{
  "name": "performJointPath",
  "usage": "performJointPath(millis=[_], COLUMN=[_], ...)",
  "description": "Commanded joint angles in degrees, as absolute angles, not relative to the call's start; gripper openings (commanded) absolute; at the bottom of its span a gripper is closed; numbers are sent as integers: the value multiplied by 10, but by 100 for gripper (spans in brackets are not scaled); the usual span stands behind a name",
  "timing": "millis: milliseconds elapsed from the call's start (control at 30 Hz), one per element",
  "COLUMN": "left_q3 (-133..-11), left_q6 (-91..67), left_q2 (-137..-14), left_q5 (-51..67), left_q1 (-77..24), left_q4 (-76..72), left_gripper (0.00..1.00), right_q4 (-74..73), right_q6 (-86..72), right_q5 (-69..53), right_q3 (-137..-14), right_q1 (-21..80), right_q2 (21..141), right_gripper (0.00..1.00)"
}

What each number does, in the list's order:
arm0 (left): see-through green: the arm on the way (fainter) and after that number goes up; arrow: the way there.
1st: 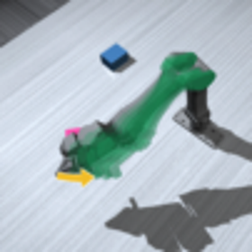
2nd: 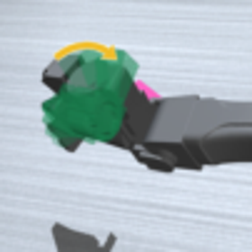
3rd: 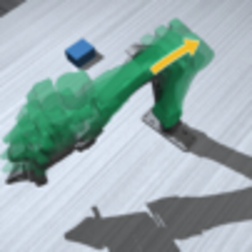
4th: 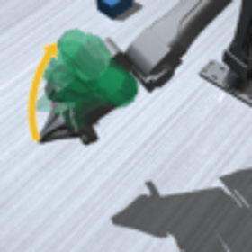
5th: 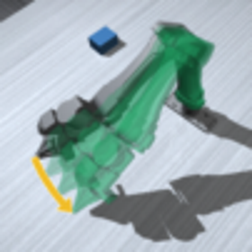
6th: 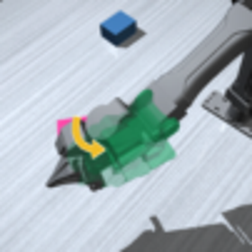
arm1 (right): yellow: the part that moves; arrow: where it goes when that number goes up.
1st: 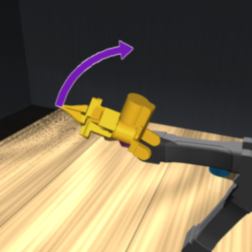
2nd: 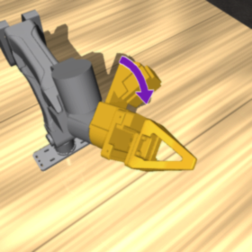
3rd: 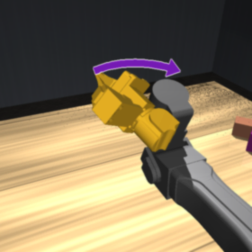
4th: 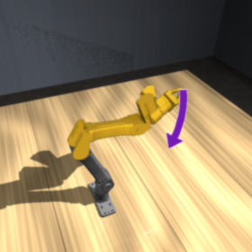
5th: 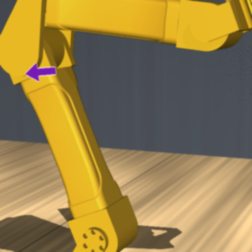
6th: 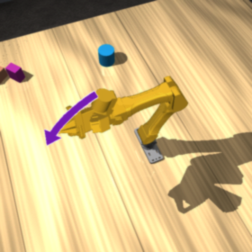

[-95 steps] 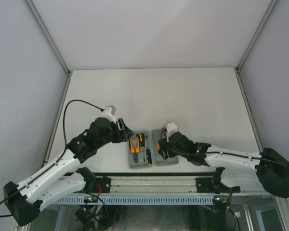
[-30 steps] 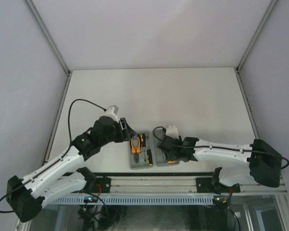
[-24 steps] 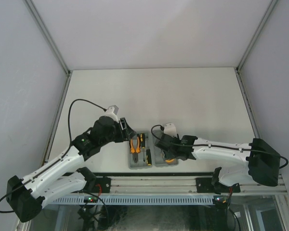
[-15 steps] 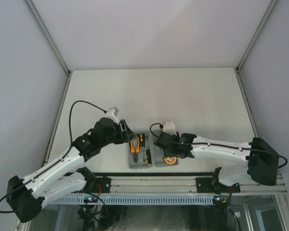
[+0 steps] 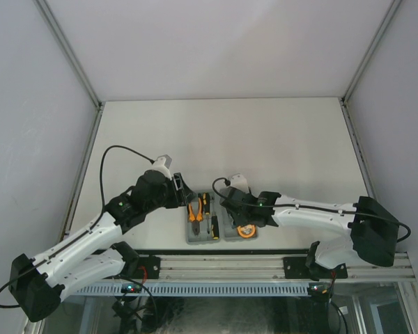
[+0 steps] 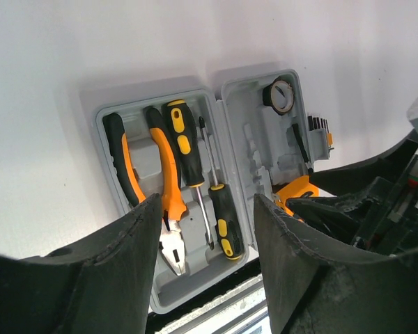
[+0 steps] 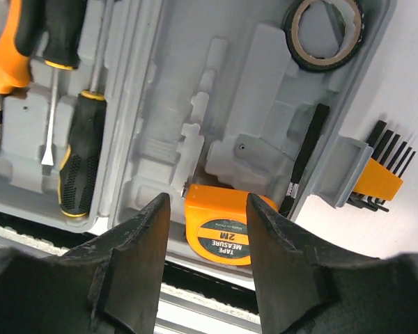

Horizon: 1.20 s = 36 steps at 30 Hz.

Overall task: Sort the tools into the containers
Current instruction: Adjust the engineering item in the storage box.

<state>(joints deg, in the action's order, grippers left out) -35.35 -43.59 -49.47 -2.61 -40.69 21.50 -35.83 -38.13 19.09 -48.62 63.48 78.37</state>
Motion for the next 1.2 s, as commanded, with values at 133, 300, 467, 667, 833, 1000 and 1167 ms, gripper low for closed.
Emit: performJointPath(millis=[133, 300, 467, 667, 833, 1000, 1167], left_q3=[-345, -349, -348, -347, -348, -350, -355], left_q6=[-446, -446, -446, -447, -446, -447, -444], left_q2=[-490, -499, -497, -492, -495, -502, -511], left_q5=[-22, -18, -18, -22, -21, -19, -14], left_q1=[-402, -402, -402, -402, -402, -402, -402], left_q4=[195, 192, 192, 194, 194, 191, 190], left_gripper=[59, 59, 59, 59, 59, 59, 58], right_q4=[-356, -355, -331, -322, -362, -379, -364], right_q6=[-398, -411, -401, -380, -368, -379, -376], right_q5=[165, 138, 158, 151, 119, 116, 114], right_q3=[-458, -442, -442, -447, -447, -448, -448], right_q1=[616, 609, 608, 598, 598, 606, 609], right_q2=[789, 768, 728, 690, 695, 706, 723], right_gripper=[47, 48, 54, 56, 54, 49, 43])
